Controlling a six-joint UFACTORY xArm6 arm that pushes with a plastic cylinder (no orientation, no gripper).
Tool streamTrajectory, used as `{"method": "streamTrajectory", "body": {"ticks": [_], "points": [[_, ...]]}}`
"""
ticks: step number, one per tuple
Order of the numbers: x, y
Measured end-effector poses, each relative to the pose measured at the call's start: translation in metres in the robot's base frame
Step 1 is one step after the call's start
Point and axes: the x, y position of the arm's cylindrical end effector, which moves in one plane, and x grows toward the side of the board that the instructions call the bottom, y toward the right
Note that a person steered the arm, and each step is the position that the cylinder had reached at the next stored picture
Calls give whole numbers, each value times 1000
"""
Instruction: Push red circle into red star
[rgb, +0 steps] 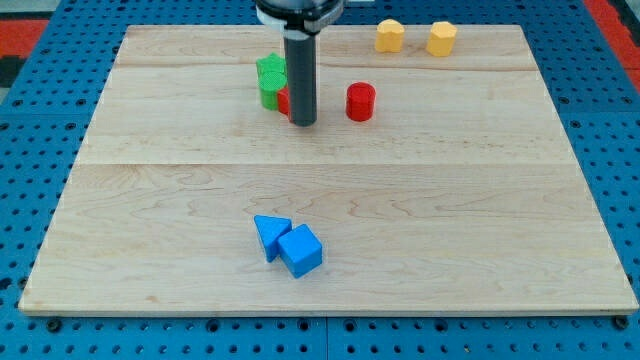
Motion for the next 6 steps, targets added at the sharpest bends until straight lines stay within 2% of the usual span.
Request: {"method": "streamTrajectory", "body": {"ticks": [1, 2, 3, 4, 5, 6], "points": [[34, 62], [-18, 127], [-36, 45], [-12, 26], [9, 46], [9, 48]]}}
